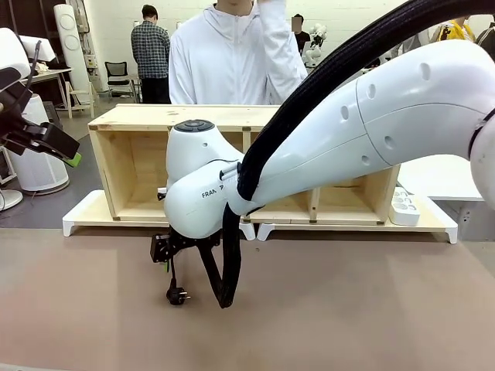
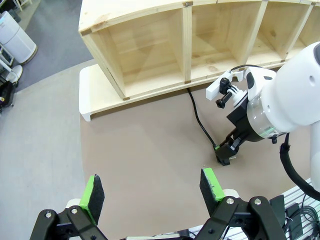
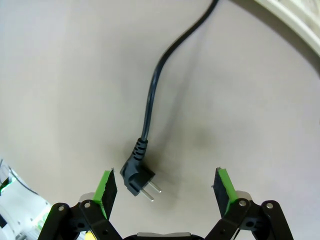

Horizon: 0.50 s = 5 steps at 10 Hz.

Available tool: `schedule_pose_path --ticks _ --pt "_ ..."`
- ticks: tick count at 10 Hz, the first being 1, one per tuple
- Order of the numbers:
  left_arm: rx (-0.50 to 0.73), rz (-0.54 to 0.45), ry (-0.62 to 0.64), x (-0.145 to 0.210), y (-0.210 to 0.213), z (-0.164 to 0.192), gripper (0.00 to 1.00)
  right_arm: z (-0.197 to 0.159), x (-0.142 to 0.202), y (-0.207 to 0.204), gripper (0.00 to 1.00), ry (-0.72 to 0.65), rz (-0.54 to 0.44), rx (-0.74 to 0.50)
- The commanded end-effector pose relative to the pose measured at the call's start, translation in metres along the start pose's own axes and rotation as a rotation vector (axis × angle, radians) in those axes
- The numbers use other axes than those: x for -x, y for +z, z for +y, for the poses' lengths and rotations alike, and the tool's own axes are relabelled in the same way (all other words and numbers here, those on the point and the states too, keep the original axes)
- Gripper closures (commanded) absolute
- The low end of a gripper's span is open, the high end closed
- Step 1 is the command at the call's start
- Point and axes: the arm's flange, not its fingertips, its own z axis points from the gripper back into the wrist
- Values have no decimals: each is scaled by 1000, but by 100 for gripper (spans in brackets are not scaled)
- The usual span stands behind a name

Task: Perform cable management.
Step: When the cord part of the Power Cable appears at the lower middle area of the table and stops, grasp the cord part of the Power Cable.

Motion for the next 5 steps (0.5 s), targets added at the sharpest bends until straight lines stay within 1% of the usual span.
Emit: schedule_pose_path --ticks 1,4,5 --pt "0 -11 0 -2 -1 0 0 14 -6 -11 0 -62 45 37" --pt "0 -11 0 -2 -1 0 0 26 -6 -26 0 -70 57 70" --pt "0 -11 0 -2 -1 0 0 28 -11 -33 0 -80 61 87"
